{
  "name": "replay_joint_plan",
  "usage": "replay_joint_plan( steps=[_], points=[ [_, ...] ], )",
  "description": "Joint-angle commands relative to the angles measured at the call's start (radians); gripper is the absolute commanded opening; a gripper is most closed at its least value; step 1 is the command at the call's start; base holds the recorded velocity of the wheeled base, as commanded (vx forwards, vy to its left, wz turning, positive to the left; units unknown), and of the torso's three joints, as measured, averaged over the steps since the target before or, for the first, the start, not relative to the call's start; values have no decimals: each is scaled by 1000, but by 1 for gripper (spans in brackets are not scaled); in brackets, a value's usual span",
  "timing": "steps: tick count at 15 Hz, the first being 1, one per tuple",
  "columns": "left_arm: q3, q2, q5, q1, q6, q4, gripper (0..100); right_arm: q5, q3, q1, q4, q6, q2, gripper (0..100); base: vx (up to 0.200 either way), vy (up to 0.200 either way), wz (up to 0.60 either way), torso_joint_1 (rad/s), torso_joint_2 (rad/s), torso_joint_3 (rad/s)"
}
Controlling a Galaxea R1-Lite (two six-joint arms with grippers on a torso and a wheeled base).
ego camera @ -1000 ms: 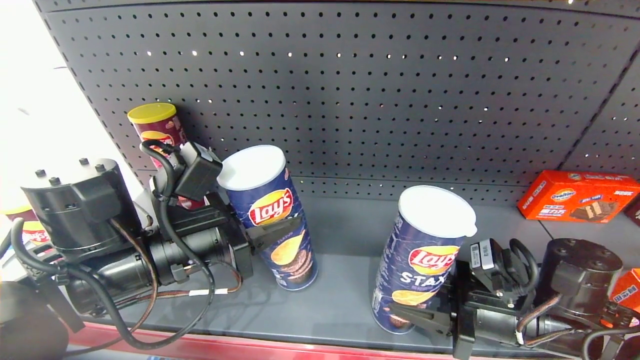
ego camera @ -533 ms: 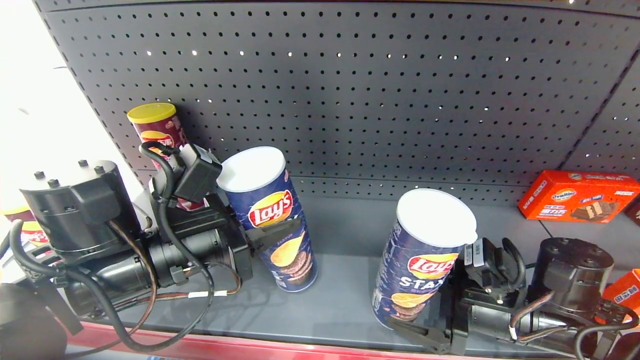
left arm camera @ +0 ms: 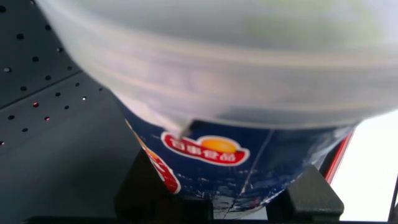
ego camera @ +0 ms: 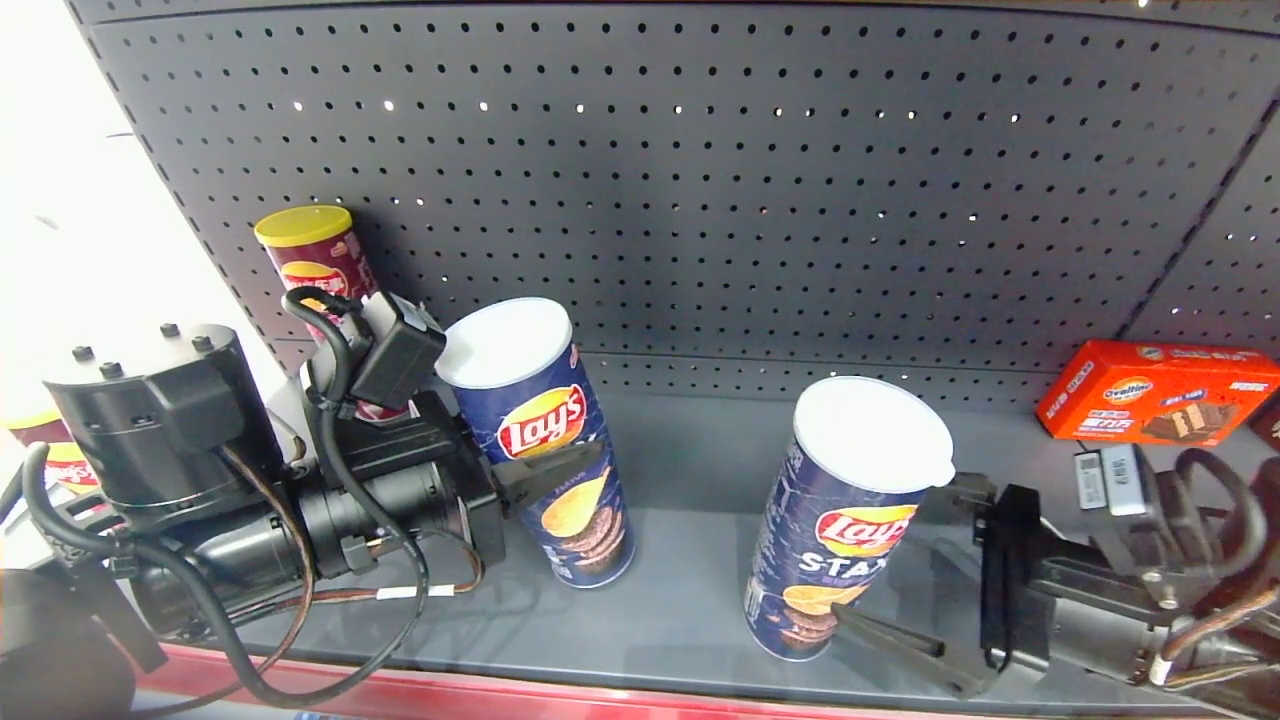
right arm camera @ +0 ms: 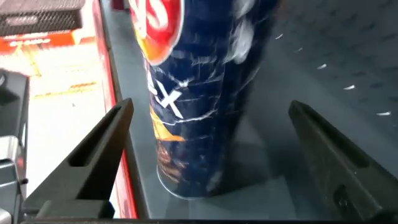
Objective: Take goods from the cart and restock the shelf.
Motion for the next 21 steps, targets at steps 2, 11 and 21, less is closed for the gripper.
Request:
replay_joint_plan(
  steps=[2, 11, 21],
  points=[
    [0, 2, 0, -1, 0, 0, 0, 3, 77, -83, 2, 4, -163, 100, 0, 0, 0, 0, 0, 0],
    [0, 0, 0, -2, 0, 0, 0, -124, 108, -241, 131, 51, -491, 100, 0, 0, 0, 0, 0, 0],
    [14, -5, -2, -11, 0, 0, 0, -695, 58, -275, 1307, 70, -1449, 100, 0, 0, 0, 0, 0, 0]
  ],
)
